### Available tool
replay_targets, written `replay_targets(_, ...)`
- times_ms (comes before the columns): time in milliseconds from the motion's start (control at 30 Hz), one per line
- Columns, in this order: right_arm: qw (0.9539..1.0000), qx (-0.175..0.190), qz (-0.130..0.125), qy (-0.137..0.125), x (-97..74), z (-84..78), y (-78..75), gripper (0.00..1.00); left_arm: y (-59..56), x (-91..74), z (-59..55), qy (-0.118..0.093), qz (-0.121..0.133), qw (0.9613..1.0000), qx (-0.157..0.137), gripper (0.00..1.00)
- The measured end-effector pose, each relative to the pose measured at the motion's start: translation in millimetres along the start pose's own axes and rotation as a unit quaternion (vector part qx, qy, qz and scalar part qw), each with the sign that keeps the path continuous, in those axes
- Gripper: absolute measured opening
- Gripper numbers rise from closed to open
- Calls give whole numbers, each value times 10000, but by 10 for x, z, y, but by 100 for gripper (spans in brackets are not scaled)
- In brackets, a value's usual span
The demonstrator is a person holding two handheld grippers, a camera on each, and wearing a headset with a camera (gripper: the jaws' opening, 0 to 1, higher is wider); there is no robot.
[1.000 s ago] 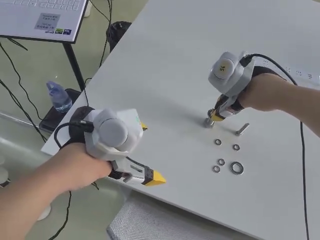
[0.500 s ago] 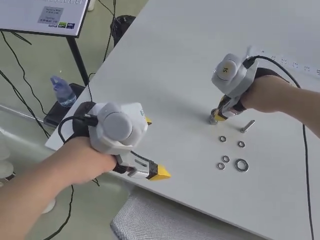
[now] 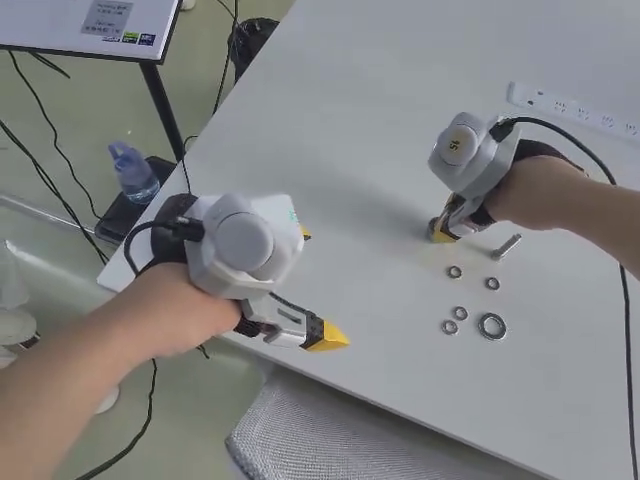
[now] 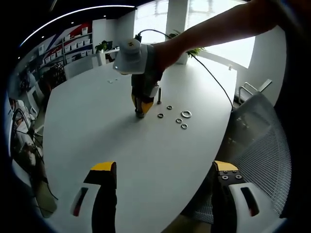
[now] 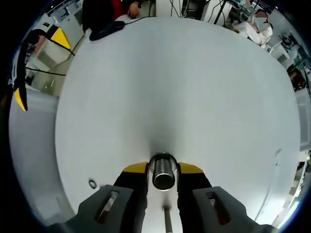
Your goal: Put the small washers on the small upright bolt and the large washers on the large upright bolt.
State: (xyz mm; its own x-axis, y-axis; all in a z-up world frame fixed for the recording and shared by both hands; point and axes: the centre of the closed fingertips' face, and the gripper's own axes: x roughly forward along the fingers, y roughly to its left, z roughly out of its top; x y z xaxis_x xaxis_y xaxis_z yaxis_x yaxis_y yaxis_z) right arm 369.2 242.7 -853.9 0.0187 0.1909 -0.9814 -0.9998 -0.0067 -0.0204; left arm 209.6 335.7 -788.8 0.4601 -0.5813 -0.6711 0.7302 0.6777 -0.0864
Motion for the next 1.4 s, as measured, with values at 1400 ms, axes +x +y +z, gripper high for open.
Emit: replay_targets(1400,9999,-28,101,12,147,-47,-187,42,23,-4,-38,30,-4,10000,-38,78)
